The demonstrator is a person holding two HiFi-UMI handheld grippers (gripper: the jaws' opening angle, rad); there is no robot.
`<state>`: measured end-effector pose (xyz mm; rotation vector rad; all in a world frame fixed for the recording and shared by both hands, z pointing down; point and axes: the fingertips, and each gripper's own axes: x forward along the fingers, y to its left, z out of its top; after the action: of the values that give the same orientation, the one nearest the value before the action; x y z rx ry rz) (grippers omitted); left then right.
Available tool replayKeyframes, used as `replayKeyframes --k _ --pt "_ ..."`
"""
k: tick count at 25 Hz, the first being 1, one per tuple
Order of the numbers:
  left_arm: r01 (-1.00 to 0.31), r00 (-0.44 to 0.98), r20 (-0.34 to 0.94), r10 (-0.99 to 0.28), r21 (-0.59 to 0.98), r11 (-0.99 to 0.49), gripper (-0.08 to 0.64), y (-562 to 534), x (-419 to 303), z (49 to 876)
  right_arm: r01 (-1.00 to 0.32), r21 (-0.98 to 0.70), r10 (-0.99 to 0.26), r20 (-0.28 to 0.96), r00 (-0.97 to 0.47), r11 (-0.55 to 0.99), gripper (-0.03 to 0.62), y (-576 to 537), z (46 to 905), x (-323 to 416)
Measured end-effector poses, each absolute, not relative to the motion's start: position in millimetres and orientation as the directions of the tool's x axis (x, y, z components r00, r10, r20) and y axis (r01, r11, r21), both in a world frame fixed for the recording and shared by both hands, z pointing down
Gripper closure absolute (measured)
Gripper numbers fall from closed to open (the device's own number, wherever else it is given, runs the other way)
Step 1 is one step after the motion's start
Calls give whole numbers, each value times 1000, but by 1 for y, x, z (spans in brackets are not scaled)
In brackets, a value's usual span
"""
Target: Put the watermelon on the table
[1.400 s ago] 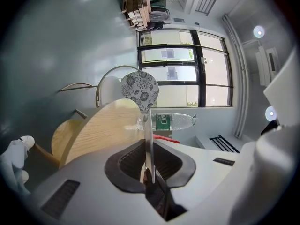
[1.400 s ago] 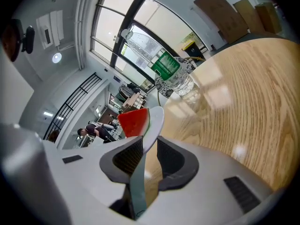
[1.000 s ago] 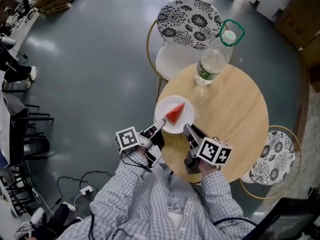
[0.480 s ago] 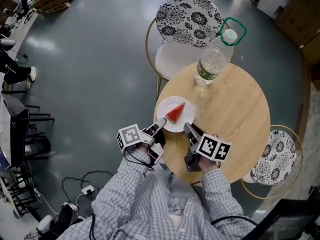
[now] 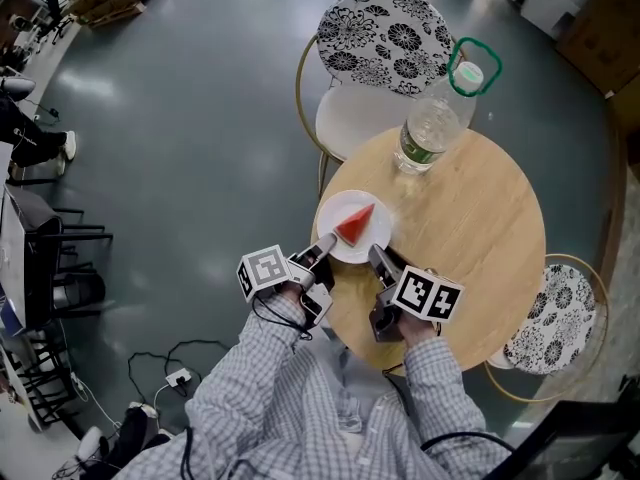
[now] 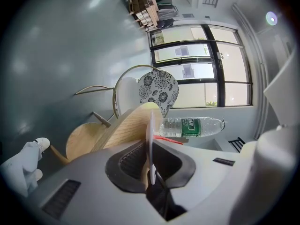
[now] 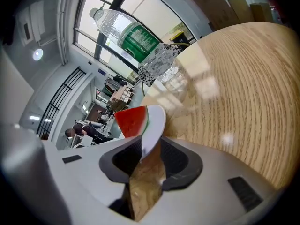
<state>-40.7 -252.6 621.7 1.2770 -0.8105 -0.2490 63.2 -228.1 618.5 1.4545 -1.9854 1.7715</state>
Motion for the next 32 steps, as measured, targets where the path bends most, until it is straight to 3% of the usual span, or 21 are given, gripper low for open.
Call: replayKeyframes --k 9,12,15,18,22,25,30,31,32 --pt "-273 696 421 -582 905 328 529 -252 -43 628 -692 -714 -564 618 -548 -109 479 -212 608 67" --pt "-272 700 419 -579 905 327 529 -252 -42 627 -790 -611 -557 637 -533 58 479 -206 599 65" --pt "-272 699 422 -577 904 330 529 -253 -43 627 -867 -330 -516 703 -490 375 479 -199 593 50" --pt "-272 701 421 -576 904 330 529 -254 -43 627 -751 8 -495 757 -427 660 479 -193 592 27" --pt "-272 700 424 -575 903 333 529 -255 -42 627 -445 339 -508 790 -344 829 479 -190 600 4" --pt "-273 699 425 -575 902 336 529 -255 -42 628 -278 437 -511 800 -314 855 479 -189 606 -6" --pt "-271 701 425 -573 902 337 529 -254 -41 628 -165 500 -527 805 -273 850 482 -193 616 -7" --pt "-271 701 425 -572 902 337 529 -254 -41 628 -154 508 -531 804 -266 847 536 -193 617 -7" --pt "-275 702 426 -570 901 335 529 -254 -41 628 -150 510 -531 806 -261 847 541 -193 617 -6"
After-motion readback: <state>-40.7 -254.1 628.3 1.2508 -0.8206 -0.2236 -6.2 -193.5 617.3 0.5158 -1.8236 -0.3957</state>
